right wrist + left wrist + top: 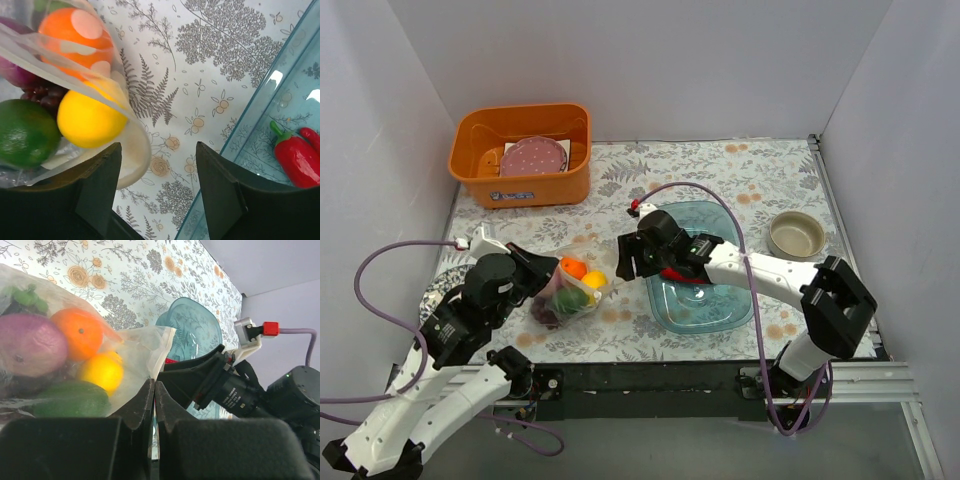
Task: Place the food in the zip-top bag and seal the zipper
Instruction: Place the fake fruit in the zipper food storage bag, then adjust the zipper food storage bag at the center of the board.
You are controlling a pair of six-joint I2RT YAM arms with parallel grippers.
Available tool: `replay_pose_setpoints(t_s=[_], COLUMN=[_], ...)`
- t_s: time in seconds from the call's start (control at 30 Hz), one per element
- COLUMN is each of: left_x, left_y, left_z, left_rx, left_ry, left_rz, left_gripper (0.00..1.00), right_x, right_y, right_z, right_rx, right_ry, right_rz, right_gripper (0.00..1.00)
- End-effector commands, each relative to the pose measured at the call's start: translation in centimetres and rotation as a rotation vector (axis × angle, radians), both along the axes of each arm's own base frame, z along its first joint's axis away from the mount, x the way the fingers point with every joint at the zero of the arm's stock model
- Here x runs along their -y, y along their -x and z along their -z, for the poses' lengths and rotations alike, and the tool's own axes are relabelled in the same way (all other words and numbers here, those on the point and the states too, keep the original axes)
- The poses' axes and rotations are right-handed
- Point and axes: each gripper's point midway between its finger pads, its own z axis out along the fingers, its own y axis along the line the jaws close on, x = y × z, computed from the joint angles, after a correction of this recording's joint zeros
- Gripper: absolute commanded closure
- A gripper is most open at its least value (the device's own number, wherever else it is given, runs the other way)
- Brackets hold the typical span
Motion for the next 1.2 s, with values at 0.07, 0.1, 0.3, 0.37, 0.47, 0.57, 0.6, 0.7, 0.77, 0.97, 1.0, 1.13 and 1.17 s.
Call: replay_pose_setpoints(t_s=[0.07, 0.1, 0.3, 0.37, 0.47, 0.57, 0.6, 0.7, 0.77, 0.97, 1.0, 1.13, 1.17], left_x=[-1.2, -1.2, -0.7, -0.6, -1.8, -3.9, -4.7, -5.7, -5.9, -5.7, -5.4, -3.5, -2.7], left_y=[0.4, 0.5, 0.3, 0.2, -0.1, -0.1, -0.4, 0.0, 0.1, 0.2, 0.2, -0.5, -0.7], left_z=[-2.1, -2.1, -1.8, -2.3, -4.3, -4.9, -5.6, -5.9, -6.5, -6.5, -6.0, -3.8, -2.1], left_rx=[0.057, 0.056, 0.046, 0.056, 0.088, 0.060, 0.066, 0.055, 0.082, 0.096, 0.089, 0.055, 0.019], left_ry=[0.051, 0.051, 0.041, 0.020, -0.035, -0.083, -0.101, -0.117, -0.104, -0.093, -0.104, -0.116, -0.139], left_rz=[-0.047, -0.048, -0.025, -0.016, -0.050, -0.152, -0.196, -0.238, -0.238, -0.222, -0.205, -0.131, -0.099], left_gripper=[0.99, 0.99, 0.99, 0.99, 0.98, 0.99, 0.99, 0.99, 0.99, 0.98, 0.98, 0.97, 0.97], right_x=[-1.6, -2.0, -3.3, -3.8, -5.1, -6.2, -6.4, -7.2, -8.0, -8.6, -8.5, -7.6, -7.2], right_y=[-0.1, 0.1, -0.2, -0.1, 0.9, 1.8, 1.8, 1.3, 1.6, 1.9, 1.9, 2.0, 2.0], right_z=[-0.9, -1.2, -7.3, -10.0, -15.7, -18.6, -18.4, -17.8, -17.3, -15.0, -14.8, -10.3, -9.2], right_rx=[-0.018, -0.016, 0.094, 0.134, 0.210, 0.228, 0.214, 0.183, 0.161, 0.102, 0.101, 0.030, 0.015], right_ry=[-0.030, -0.045, -0.156, -0.194, -0.291, -0.352, -0.338, -0.295, -0.307, -0.317, -0.318, -0.245, -0.224], right_rz=[-0.050, -0.074, -0.129, -0.154, -0.230, -0.297, -0.296, -0.309, -0.336, -0.335, -0.332, -0.289, -0.273], right_gripper=[0.50, 0.69, 0.98, 0.99, 0.99, 0.99, 0.99, 0.99, 0.98, 0.98, 0.98, 0.98, 0.97])
